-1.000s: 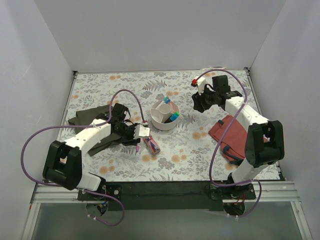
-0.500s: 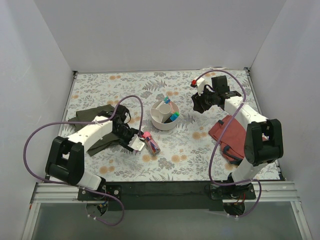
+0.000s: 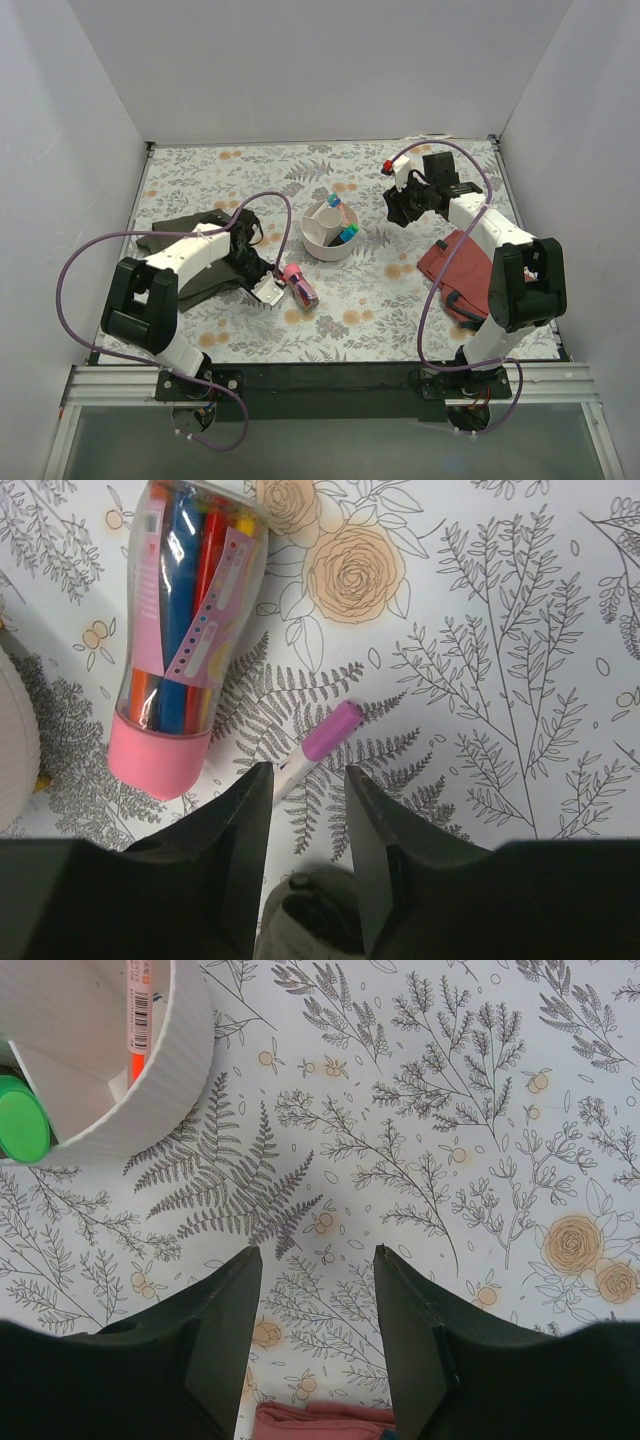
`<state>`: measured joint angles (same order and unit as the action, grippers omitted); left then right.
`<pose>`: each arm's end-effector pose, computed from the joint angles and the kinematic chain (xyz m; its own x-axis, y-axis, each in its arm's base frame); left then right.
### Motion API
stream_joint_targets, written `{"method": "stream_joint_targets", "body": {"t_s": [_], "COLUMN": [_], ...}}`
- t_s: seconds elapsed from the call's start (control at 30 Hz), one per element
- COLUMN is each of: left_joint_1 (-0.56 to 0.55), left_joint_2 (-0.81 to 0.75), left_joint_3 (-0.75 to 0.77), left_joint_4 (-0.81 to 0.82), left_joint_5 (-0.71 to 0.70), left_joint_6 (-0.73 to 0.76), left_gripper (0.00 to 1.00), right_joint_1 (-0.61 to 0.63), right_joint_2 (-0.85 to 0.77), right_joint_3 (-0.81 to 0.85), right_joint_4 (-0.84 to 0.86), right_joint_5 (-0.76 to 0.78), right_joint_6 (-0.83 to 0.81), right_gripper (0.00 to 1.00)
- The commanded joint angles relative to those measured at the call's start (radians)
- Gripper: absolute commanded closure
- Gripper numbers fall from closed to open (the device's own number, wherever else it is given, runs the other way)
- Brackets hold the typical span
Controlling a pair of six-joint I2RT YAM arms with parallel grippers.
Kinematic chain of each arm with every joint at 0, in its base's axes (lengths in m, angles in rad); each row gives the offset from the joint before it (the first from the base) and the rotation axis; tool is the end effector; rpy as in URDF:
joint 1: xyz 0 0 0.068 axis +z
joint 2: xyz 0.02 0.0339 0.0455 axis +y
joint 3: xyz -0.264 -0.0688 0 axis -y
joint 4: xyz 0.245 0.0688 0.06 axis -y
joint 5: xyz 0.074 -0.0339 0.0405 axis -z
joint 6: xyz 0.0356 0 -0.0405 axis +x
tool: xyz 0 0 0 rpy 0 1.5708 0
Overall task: Sort the stationery into containers
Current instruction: Pick up the pen from the center of the board.
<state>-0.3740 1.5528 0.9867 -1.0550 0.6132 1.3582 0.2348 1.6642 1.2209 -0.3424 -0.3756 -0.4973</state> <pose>0.2243 -0.1101 0.1937 0.0696 0.8315 -0.5512 0.9661 -0.1938 -0.1704 0.3543 0.0982 0.2497 -0.3810 -0.5475 -0.7450 -0.7400 0.6636 -0.1092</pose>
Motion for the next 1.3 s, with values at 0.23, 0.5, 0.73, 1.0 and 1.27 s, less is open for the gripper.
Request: {"method": "stream_joint_targets", "body": {"t_s": [0.23, 0.5, 0.73, 1.0, 1.27], "left_joint_1": [0.006, -0.002, -0.019, -0.028, -0.031], "left_joint_2": [0.05, 0.095, 0.144, 0.204, 0.254], "left_joint_3": [-0.014, -0.01, -0.002, 0.029, 0.116], "left_joint_4": [-0.01, -0.007, 0.003, 0.023, 0.001], "left_joint_5": [-0.001, -0.003, -0.016, -0.038, -0.035], "left_joint_6": [0.113, 0.131, 0.162, 0.196, 0.183], "left_gripper": [0.68, 0.72, 0.73, 0.75, 0.93], "right_joint_1": [-0.011, -0.015, -0.019, -0.02, -0.023], "right_joint_2": [-0.018, -0.02, -0.014, -0.015, -0.012], "right_joint_3": [0.0, -0.02, -0.015, -0.023, -0.017], "right_joint_4": [0.011, 0.013, 0.013, 0.013, 0.013], "right_joint_5": [0.012, 0.015, 0.023, 0.029, 0.037], "right_joint_6": [-0.003, -0.004, -0.006, -0.006, -0.006], "right_gripper": [0.42, 0.43, 0.42, 0.42, 0.42]}}
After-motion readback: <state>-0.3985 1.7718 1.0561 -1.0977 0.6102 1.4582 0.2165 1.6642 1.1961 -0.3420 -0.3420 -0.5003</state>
